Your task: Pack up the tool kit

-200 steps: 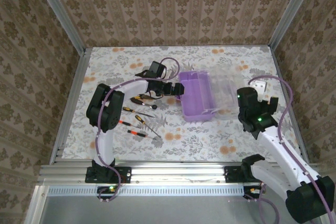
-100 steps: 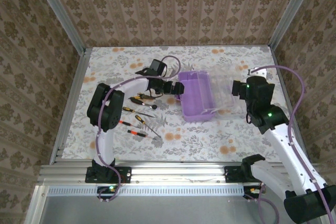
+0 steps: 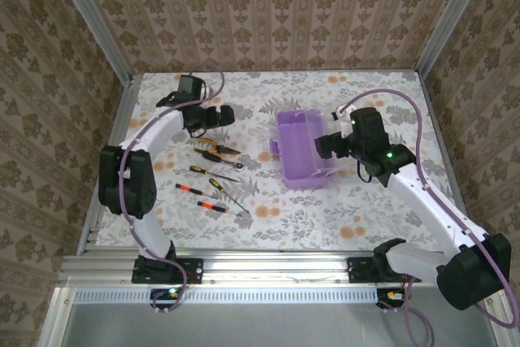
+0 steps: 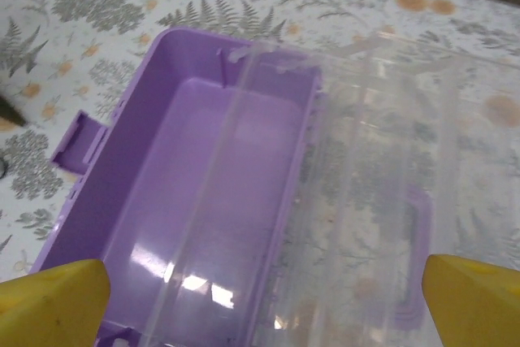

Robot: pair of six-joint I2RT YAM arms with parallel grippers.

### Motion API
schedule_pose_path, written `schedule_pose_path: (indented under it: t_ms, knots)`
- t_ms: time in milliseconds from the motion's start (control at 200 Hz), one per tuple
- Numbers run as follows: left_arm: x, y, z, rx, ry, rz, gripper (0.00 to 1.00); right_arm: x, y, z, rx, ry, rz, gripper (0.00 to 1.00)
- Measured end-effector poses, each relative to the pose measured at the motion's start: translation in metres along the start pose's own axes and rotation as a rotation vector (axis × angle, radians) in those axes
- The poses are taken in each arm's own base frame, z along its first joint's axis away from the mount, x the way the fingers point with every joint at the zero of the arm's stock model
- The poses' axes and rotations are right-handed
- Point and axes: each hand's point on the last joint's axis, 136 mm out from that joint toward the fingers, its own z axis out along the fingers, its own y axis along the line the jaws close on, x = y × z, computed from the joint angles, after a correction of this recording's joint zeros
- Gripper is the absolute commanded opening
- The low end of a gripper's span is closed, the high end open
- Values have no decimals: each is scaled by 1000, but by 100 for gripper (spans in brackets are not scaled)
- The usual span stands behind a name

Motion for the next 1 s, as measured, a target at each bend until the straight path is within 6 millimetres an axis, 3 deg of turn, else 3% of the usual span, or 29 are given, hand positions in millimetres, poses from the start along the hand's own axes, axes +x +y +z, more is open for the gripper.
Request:
schedule_pose_path:
  t_ms: [120,350,690,845,1000]
  knots:
    - [24,25,16,-61,86,-71,100,0,9,5,-41,1,-22,100]
    - [38,45,39,-136,164,-112,97,-10,30,13,-145,42,-73,100]
    - [21,52,56,-200,191,-124,85,-1,39,17,-187,150,-79,100]
    - [17,58,65,-240,225,-127,80,-22,29,24,-155,232,-14,100]
    - [12,62,69,-278,255,-126,71,-19,27,17,-147,285,23,100]
